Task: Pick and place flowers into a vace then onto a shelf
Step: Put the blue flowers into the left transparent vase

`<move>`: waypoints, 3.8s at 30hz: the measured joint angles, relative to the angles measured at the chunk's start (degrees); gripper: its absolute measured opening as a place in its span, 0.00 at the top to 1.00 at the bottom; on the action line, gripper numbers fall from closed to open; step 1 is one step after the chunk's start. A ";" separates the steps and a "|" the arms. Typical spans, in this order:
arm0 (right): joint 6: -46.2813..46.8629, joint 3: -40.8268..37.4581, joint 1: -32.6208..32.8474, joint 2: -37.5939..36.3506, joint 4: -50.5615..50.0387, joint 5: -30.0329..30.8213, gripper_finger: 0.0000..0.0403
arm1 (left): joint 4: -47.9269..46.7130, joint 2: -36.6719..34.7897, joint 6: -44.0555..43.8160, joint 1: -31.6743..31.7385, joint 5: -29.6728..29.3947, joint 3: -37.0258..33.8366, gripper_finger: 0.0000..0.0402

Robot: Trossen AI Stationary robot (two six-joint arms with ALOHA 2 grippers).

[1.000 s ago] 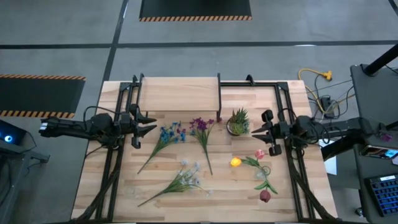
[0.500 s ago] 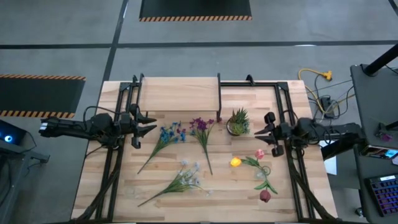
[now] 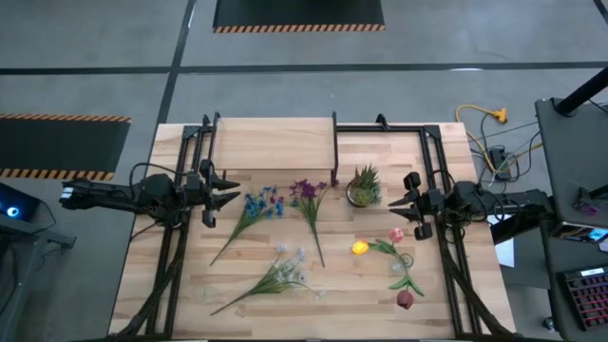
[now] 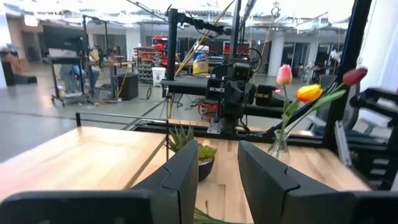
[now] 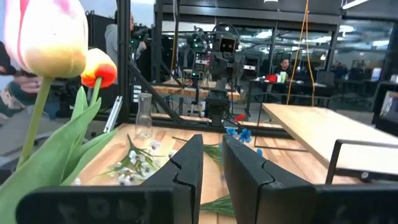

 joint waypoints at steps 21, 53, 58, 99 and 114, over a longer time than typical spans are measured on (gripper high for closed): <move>1.27 0.00 0.00 -0.04 -0.55 0.02 0.87 | 19.23 9.36 3.95 -0.02 -2.52 1.10 0.27; 0.73 0.02 0.02 -0.04 -0.84 8.96 0.87 | -45.18 49.54 -31.25 -0.20 -9.35 44.89 0.27; 1.68 0.02 0.02 -0.04 -0.83 10.54 0.87 | -58.27 55.10 -43.24 -0.74 -9.36 48.20 0.27; 7.25 0.04 0.02 0.07 -2.17 10.38 0.87 | -43.48 60.37 -66.90 -10.54 -2.55 21.83 0.27; 8.29 0.04 0.00 0.08 -3.45 10.38 0.87 | -43.85 60.18 -64.23 -10.54 -2.07 21.22 0.62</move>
